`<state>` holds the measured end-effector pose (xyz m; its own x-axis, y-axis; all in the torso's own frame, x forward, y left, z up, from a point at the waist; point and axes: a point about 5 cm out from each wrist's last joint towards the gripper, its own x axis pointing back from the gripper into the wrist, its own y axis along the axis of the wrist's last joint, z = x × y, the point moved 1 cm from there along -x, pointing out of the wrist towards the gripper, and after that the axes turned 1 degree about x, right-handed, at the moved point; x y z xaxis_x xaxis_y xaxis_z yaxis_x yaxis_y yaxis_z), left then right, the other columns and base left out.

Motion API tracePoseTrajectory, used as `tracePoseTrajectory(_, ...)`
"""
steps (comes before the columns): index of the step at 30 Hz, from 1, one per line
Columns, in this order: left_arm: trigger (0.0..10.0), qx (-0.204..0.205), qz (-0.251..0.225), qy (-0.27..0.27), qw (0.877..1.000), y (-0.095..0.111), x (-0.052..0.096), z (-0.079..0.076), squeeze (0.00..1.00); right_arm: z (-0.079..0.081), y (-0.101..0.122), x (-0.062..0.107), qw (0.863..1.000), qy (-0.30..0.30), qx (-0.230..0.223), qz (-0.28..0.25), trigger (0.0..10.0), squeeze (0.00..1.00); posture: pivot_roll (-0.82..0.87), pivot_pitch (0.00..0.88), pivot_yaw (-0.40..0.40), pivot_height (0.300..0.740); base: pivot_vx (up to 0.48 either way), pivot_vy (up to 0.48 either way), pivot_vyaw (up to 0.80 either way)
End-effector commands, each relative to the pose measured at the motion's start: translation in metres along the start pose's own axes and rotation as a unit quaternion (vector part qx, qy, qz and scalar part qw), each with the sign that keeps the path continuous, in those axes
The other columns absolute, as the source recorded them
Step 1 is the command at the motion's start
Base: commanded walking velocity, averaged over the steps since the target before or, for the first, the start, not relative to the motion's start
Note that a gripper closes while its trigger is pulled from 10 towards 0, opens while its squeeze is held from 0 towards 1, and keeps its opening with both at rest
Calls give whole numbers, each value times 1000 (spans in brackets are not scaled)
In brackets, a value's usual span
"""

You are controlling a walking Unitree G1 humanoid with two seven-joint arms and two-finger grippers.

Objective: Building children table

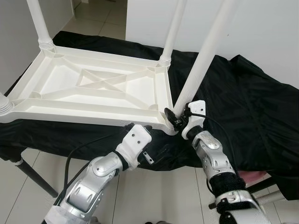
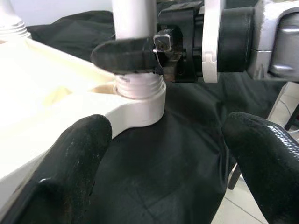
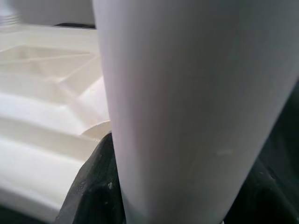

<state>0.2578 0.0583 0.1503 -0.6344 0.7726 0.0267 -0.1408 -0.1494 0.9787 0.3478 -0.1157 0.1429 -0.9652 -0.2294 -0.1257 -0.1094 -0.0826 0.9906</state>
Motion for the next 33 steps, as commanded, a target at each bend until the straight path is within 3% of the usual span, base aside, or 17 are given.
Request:
tracePoseTrajectory(1, 10000, 3, -4, -50, 999, 2, 0, -10, 0, -12, -5, 5, 999, -45, 1, 16, 10000, 0, 79, 94, -141, 740, 0, 0, 0)
tracePoseTrajectory(3, 10000, 3, -3, -51, 999, 2, 0, -11, 0, -6, -5, 10, 994, -107, -18, 8, 10000, 0, 80, 94, -145, 740, 0, 0, 0)
tracePoseTrajectory(8, 10000, 4, -3, -50, 999, 2, 0, -12, 0, 2, -6, 13, 988, -149, -34, 7, 10000, 0, 80, 94, -145, 740, 0, 0, 0)
tracePoseTrajectory(13, 10000, 5, -3, -49, 999, 2, 0, -12, 0, 4, -5, 12, 987, -152, -43, 7, 10000, 0, 86, 91, -146, 740, 0, 0, 0)
tracePoseTrajectory(14, 10000, 5, -4, -50, 999, 2, 0, -12, 0, 1, -3, 12, 988, -147, -47, 0, 10000, 1000, 87, 87, -148, 740, 0, 0, 0)
tracePoseTrajectory(25, 10000, 3, -3, -48, 999, 2, 1, -12, 0, -4, 8, 17, 992, -113, -54, -25, 10000, 1000, 88, 85, -149, 740, 0, 0, 0)
tracePoseTrajectory(26, 10000, 3, -2, -47, 999, 2, 1, -12, 0, -5, 8, 19, 994, -95, -51, -24, 10000, 0, 89, 86, -148, 740, 0, 0, 0)
tracePoseTrajectory(30, 10000, 3, -2, -46, 999, 2, 1, -12, 0, -4, 8, 20, 995, -82, -48, -22, 10000, 0, 89, 86, -148, 740, 0, 0, 0)
tracePoseTrajectory(33, 10000, 4, -2, -45, 999, 2, 0, -12, 0, -6, 3, 22, 999, -16, -38, -19, 10000, 0, 87, 89, -146, 740, 0, 0, 0)
